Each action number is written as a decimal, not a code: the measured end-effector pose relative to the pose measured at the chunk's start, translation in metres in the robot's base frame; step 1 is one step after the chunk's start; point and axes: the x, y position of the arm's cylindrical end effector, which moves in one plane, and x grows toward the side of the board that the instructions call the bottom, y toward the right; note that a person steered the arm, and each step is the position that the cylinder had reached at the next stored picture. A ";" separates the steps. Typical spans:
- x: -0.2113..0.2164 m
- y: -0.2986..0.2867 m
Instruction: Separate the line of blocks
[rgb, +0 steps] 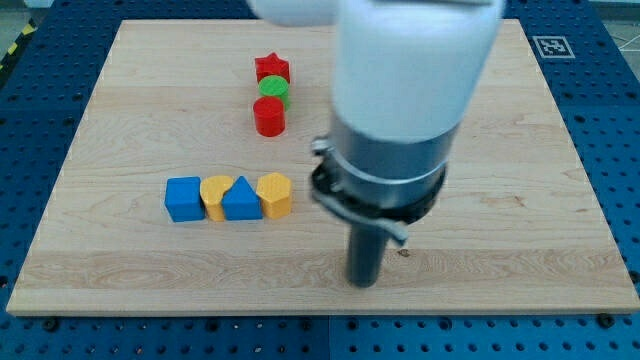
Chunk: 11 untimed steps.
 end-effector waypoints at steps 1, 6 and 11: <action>0.011 -0.038; -0.069 -0.150; -0.109 -0.149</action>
